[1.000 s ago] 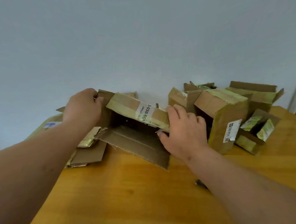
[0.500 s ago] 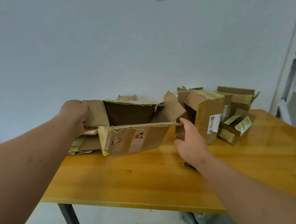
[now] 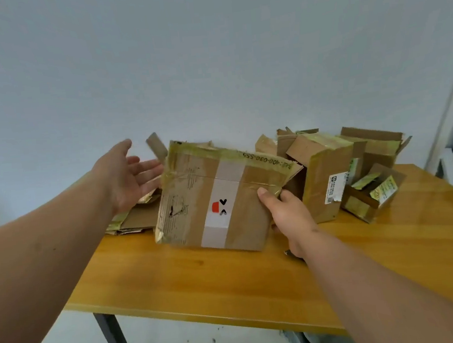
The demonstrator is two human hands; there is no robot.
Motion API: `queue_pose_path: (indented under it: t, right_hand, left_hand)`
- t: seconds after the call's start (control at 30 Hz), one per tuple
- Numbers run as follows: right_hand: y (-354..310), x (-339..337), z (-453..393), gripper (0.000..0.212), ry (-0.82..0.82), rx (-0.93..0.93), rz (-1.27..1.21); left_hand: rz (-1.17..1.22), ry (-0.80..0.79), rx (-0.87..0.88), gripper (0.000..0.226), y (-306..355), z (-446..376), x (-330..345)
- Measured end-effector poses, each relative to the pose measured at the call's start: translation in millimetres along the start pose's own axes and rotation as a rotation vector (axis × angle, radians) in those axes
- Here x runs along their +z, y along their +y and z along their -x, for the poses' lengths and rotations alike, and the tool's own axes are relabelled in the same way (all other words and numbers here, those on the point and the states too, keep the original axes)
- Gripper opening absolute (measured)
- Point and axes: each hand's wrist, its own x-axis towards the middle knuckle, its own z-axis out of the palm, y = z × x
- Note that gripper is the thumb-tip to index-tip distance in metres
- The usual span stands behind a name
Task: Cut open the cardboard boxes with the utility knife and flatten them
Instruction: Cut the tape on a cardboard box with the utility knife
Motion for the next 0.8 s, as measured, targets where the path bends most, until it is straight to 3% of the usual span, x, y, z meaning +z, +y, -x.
queue_pose_path:
  t: [0.1,0.23,0.33,0.5,0.57,0.7,0.8]
  right_hand:
    - [0.1,3.4,-2.3,0.041,0.05,-0.062,0.009]
    - [-2.1,2.5,-0.7,0.033,0.061,-0.121,-0.016]
    - [-5.2,-1.8,3.9,0.033,0.062,-0.157,-0.041]
    - [-10.4,-8.3,7.6,0.04,0.084,-0.224,-0.022]
    - [-7.9,-11.2,8.9,0.035,0.085,-0.227,0.0]
    - [1.7,-15.8,8.3,0.026,0.034,-0.202,0.011]
    - [7.4,-18.6,1.3,0.033,0.024,-0.219,0.098]
  left_hand:
    - [-0.216,-0.173,0.056,0.022,-2.0,4.1,-2.9]
    - [-0.51,-0.247,0.09,0.038,-11.4,2.1,-5.1]
    - [-0.662,-0.179,0.137,0.037,-18.0,-2.3,-3.8]
    - [-0.736,0.117,0.194,0.056,-26.4,-21.1,-7.5]
    - [-0.79,0.174,0.218,0.046,-32.3,-24.0,-4.5]
    - [-0.987,0.018,0.253,0.034,-47.9,-20.9,13.0]
    - [-1.211,-0.227,0.275,0.061,-48.1,-9.5,25.9]
